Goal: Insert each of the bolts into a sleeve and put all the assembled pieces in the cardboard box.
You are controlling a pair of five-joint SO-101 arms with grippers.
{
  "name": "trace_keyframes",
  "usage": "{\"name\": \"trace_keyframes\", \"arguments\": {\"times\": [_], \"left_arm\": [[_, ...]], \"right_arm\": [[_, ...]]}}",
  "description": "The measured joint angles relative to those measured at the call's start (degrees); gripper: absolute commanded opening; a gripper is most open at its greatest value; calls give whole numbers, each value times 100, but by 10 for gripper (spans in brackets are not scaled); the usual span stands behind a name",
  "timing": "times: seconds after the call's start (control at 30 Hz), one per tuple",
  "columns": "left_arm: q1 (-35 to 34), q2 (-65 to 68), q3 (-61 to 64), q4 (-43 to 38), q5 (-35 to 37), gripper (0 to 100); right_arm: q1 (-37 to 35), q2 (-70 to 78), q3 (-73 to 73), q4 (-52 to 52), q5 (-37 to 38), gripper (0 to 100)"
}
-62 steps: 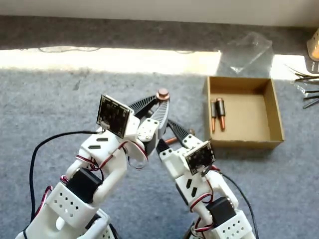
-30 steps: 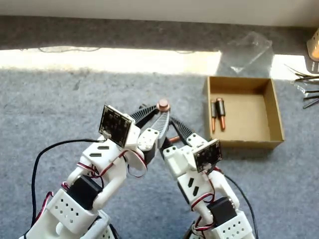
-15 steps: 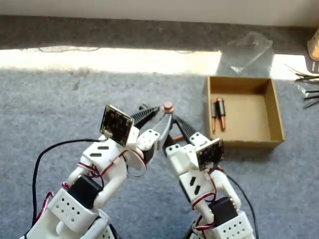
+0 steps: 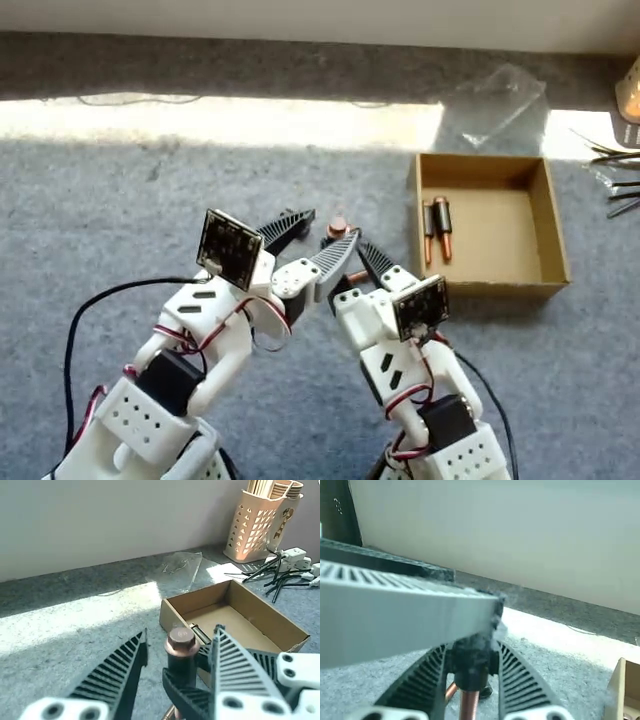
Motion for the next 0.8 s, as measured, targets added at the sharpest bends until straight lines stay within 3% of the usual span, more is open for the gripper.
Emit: {"name": "trace_keyframes", "arguments": {"times": [0.33,0.63,0.8], "left_arm": [[-35,-132,0,0,-9,206],[-1134,-132,0,0,-9,10],[-1565,-132,0,0,-9,6]], "right_arm": [[0,0,0,0,0,3],[695,0,0,0,0,3],[1055,0,0,0,-123,3]]}}
